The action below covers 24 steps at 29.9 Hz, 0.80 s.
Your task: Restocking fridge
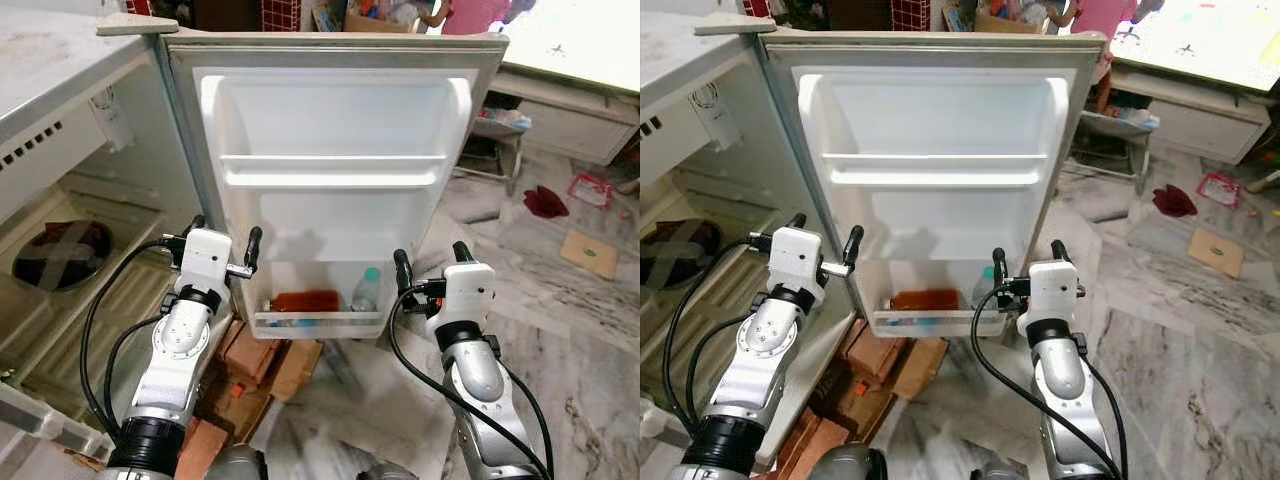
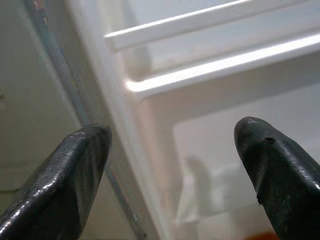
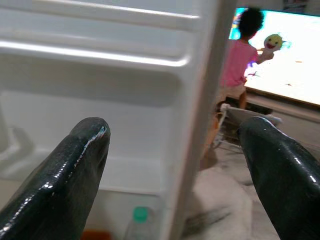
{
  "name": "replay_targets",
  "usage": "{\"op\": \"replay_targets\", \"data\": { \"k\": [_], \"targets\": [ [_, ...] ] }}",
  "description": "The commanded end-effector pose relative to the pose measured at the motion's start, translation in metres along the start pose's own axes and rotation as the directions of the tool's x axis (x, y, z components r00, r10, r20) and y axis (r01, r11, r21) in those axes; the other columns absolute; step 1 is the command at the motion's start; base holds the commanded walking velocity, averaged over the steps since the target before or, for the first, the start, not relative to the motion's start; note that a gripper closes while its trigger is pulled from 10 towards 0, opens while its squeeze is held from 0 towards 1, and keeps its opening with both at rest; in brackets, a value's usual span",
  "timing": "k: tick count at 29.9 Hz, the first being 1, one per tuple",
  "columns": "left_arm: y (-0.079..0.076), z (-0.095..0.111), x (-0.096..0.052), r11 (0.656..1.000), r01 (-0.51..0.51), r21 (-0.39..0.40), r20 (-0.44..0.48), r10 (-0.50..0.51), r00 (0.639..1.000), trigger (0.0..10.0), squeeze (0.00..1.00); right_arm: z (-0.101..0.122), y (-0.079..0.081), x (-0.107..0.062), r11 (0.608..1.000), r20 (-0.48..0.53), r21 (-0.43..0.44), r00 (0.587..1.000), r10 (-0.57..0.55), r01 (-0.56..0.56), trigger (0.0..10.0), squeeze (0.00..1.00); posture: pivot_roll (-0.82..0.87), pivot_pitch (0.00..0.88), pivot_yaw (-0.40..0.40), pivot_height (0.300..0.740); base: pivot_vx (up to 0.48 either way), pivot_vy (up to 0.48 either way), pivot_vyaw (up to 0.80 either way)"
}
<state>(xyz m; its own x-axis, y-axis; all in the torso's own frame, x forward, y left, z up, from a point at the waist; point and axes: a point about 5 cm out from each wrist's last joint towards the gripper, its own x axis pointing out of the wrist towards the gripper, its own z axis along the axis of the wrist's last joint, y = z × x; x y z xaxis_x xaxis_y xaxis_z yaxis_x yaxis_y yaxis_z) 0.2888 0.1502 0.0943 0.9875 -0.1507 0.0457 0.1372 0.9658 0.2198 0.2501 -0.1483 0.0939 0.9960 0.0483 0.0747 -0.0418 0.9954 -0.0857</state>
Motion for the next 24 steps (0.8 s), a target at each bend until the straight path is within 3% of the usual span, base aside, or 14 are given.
{"op": "replay_targets", "data": {
  "k": [1,8,16,24],
  "targets": [
    [-0.006,0.001,0.003,1.0,0.022,-0.007,0.003,-0.022,1.0,10.0,0.0,0.004,-0.006,0.006,1.0,0.021,-0.012,0.999,-0.025,0.025,10.0,0.0,0.0,0.01,-0.006,0.74,0.0,-0.398,0.0],
    [-0.012,-0.003,0.003,0.999,0.03,-0.021,-0.01,-0.03,0.999,10.0,0.0,0.005,-0.002,0.012,1.0,0.038,-0.018,0.999,-0.017,0.017,10.0,0.0,-0.01,0.021,0.0,0.74,0.0,-0.398,0.0],
    [-0.012,-0.003,0.004,0.999,0.03,-0.02,-0.003,-0.03,1.0,10.0,0.0,0.007,0.006,0.011,0.999,0.055,-0.026,0.998,0.036,-0.034,10.0,0.0,0.0,0.026,0.001,0.74,0.0,-0.401,0.8],
    [-0.014,-0.003,0.004,0.999,0.044,-0.01,0.001,-0.044,0.999,10.0,0.0,0.012,0.007,0.021,0.998,0.077,-0.026,0.995,0.06,-0.058,10.0,0.0,0.0,0.021,-0.002,0.74,0.0,-0.392,0.8]
  ]
}}
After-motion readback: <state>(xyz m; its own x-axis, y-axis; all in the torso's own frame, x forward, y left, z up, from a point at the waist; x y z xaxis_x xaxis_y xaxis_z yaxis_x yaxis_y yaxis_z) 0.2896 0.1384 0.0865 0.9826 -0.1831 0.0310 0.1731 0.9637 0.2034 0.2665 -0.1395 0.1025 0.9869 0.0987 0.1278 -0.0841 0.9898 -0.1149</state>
